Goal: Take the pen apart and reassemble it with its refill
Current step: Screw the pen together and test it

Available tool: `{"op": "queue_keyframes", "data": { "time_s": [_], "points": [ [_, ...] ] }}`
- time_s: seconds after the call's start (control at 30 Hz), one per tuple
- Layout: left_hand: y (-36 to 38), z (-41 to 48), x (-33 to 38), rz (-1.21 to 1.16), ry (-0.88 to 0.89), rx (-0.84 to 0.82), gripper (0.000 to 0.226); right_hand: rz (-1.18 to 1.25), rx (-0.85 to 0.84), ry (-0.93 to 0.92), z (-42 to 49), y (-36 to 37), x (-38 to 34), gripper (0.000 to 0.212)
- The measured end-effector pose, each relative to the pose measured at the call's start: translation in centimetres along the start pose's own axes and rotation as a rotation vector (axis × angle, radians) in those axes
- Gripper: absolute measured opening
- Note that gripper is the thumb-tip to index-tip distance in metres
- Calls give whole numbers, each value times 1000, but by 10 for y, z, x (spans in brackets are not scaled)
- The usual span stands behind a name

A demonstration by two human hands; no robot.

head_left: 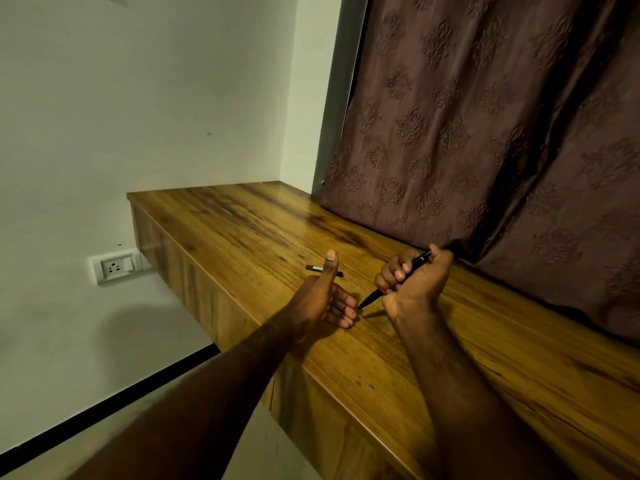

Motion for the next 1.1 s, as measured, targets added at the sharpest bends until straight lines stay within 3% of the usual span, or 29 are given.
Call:
{"op": "queue_keyframes", "data": {
  "time_s": [0.43, 0.67, 0.93, 1.1],
  "points": [
    [1, -6, 5, 39, 15, 30, 105, -25, 26, -40, -1, 1, -7, 50],
    [-3, -3, 2, -12, -2, 25, 94, -49, 11, -36, -3, 3, -1, 51],
    [-6, -2, 1, -92, 25, 16, 97, -63, -27, -27, -7, 10, 10, 53],
    [-10, -2, -2, -95, 21, 77, 80, -202, -37, -101, -16, 17, 17, 59]
  ]
}}
Point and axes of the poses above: each hand's wrist, its own z-axis towards the middle knuckle, its own y-axis out of the palm, x = y × z, the point moved 7 cm from there along z, towards the middle knuckle, and after that the axes turned 5 degrees about -x, right-handed, at the moved point
